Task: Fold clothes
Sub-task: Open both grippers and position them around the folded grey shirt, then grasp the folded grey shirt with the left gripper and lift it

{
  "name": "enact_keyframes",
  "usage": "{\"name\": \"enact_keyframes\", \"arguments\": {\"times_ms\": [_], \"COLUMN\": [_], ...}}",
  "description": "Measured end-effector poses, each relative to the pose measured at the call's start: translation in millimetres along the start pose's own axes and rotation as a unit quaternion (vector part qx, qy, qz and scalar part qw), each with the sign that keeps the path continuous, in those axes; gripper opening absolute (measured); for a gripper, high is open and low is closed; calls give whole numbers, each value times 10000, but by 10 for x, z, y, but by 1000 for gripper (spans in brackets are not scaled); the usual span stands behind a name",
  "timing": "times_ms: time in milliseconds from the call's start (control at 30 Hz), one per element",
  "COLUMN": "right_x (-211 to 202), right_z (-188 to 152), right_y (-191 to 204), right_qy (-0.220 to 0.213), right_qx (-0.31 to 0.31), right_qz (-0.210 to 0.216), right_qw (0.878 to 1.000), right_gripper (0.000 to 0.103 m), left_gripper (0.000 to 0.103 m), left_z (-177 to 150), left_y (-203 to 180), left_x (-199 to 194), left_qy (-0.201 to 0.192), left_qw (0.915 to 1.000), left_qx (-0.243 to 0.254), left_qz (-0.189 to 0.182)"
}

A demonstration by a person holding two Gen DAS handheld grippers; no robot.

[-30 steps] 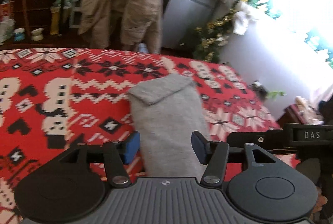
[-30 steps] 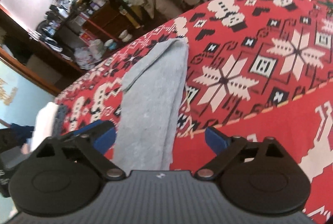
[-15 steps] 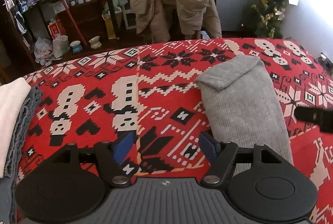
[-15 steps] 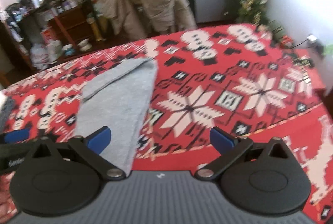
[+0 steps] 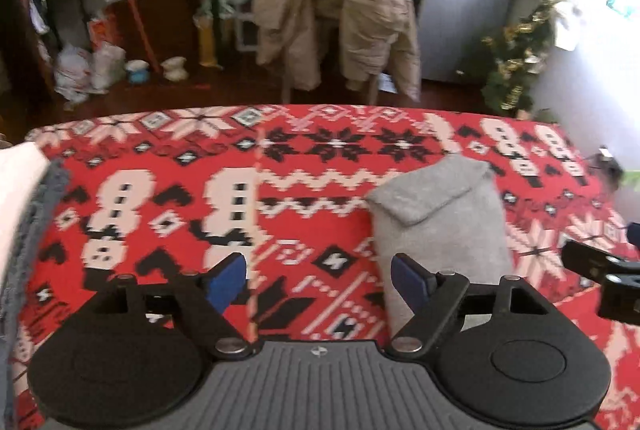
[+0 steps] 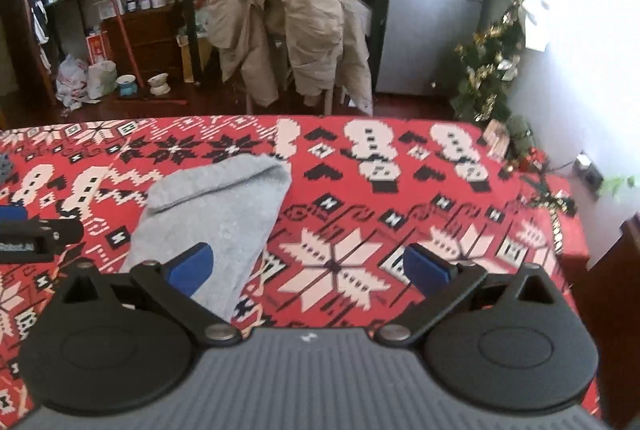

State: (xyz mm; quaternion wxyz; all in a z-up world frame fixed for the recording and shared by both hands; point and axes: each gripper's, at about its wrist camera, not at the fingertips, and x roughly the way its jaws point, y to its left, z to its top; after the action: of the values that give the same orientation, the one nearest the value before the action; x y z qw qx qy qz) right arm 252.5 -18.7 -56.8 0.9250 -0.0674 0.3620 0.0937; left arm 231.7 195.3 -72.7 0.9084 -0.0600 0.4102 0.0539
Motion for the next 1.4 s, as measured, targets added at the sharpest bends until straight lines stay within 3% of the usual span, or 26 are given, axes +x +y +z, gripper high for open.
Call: {"name": "enact_keyframes", "arguments": {"times_ms": [167,267,400,500,567,633,733,800,867,967,1067,1167,1400], "right_x": [44,36,52,95,197,320,554,728,845,1007,1084,1146,1281], "right_z": [95,121,189,209,238,240,185,107,49,-33,-56,-86,-136], "right_y": [-3,41,-19,-85,-150,-275,-457,-538,-569,-604,-594,-585,-548], "right_qy": [79,-24,77,190,465,656,1052,1311,1458,1653,1723,1742,1746], "right_qx": [15,-206,192,704,1132,1815,2846,3298,3452,3620,3533,3495,3466], "right_qz": [-364,-588,33,417,737,1162,1630,1907,1951,1963,1912,1959,2058], "right_qw": [9993,9981,9998,9965,9897,9743,9388,9153,9064,8962,8994,8995,8983], "right_gripper": [102,102,102,102,102,98,83,62,44,39,37,27,19], "left_gripper": [80,80,80,80,80,77,70,65,63,60,57,55,46], "left_z": [38,70,102,142,167,176,175,166,147,129,120,115,96], "left_y": [-79,-70,-8,46,81,144,240,288,296,272,248,211,157], "left_x": [30,69,120,236,317,408,565,638,688,724,756,761,765], "left_qy": [47,82,29,356,483,600,816,937,1021,1066,1072,1026,958], "left_qw": [9997,9998,9984,9936,9891,9833,9716,9651,9617,9631,9652,9672,9697], "left_qx": [227,131,-369,-622,-898,-1243,-1719,-1953,-2028,-1975,-1923,-1857,-1755], "left_qz": [54,-129,-421,-878,-1060,-1187,-1405,-1474,-1533,-1483,-1409,-1399,-1404]}}
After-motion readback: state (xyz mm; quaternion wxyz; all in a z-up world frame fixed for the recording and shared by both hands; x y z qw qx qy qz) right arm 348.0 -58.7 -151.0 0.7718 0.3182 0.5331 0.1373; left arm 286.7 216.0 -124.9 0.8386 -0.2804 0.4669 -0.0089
